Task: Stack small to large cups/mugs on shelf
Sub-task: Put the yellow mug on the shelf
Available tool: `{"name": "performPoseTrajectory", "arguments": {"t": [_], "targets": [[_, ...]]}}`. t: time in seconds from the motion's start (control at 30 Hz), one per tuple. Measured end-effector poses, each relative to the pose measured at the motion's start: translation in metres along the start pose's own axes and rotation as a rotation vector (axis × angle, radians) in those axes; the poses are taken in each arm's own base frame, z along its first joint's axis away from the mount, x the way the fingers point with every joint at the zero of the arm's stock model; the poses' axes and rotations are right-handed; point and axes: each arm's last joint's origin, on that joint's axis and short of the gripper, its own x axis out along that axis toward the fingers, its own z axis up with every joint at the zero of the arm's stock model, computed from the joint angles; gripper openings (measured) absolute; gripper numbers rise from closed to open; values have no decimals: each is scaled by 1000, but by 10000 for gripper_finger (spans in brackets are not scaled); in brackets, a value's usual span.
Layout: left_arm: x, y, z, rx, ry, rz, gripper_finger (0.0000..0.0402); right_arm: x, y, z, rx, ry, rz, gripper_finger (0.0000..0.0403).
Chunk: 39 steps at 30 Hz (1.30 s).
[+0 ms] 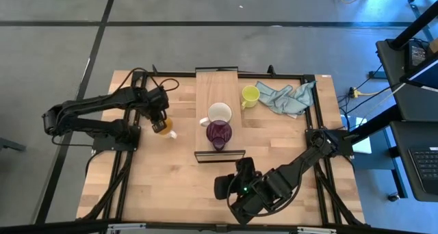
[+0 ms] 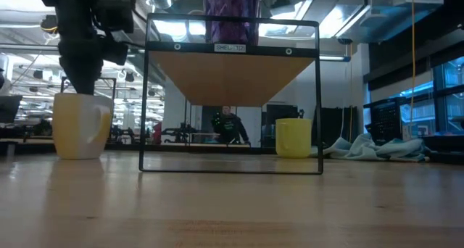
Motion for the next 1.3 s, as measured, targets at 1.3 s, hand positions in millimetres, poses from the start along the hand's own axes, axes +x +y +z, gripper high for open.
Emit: {"name": "performPoseTrajectory", "arguments": {"t": [1.3], "targets": [[-9, 3, -2, -160, -64, 78, 49, 0, -7, 1, -92, 46, -82, 60]]}}
